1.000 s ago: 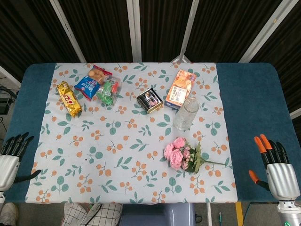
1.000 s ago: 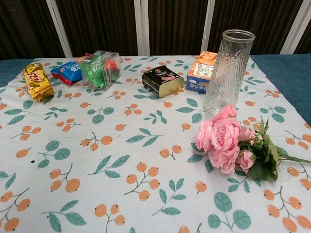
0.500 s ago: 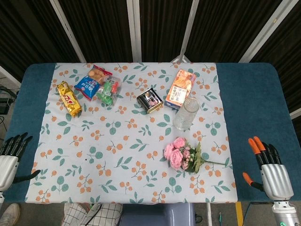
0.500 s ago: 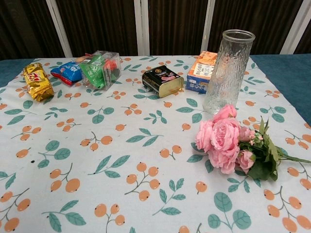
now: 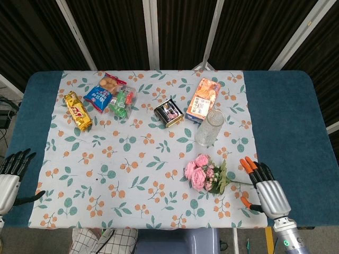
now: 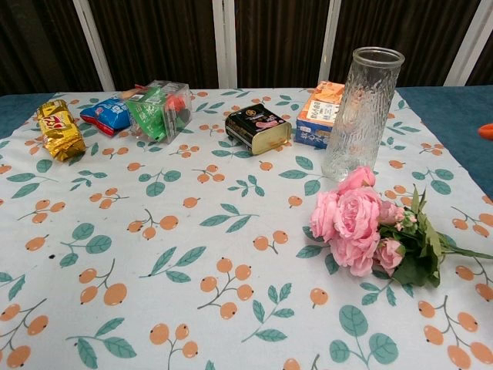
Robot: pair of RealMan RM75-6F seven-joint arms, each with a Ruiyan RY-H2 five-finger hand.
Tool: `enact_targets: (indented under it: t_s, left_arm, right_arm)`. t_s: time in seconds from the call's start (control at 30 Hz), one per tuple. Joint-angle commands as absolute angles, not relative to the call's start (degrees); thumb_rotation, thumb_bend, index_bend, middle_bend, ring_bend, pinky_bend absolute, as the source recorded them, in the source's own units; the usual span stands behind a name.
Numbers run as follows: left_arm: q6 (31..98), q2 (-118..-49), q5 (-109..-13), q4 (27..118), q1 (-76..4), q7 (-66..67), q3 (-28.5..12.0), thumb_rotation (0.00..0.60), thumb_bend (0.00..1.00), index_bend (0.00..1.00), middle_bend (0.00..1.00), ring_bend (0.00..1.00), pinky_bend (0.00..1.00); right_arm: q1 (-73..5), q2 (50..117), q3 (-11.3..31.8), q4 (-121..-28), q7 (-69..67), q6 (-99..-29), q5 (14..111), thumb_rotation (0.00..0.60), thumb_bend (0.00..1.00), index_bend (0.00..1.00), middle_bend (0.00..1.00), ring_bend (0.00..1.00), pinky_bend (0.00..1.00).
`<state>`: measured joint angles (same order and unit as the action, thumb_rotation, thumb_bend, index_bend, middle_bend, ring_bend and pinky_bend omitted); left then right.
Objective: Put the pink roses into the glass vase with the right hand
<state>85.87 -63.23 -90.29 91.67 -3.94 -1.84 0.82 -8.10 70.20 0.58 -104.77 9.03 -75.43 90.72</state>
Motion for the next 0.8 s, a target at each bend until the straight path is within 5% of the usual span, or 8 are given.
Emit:
enact_targets:
  t_s: [0.03,0.8]
  left_arm:
    - [85.69,-63.11,-90.14,91.68,-3.99,-2.41,0.81,0.600,0.00,0.00,0.00,0.00,0.00]
    - [84.22,-62.49,-89.52,92.04,-4.47,-3.95,0.93,0.600,0.00,0.00,0.00,0.00,0.00]
  right_arm:
    - [-10.14,72.78,1.68,-105.65,11.48,-72.19,87.65,0.600,0.29,0.00,0.00,0.00,0.00]
    - [-18.35,86.41,6.83,-99.03,20.40,-62.03,71.84,0.600,0.29,0.00,0.00,0.00,0.00]
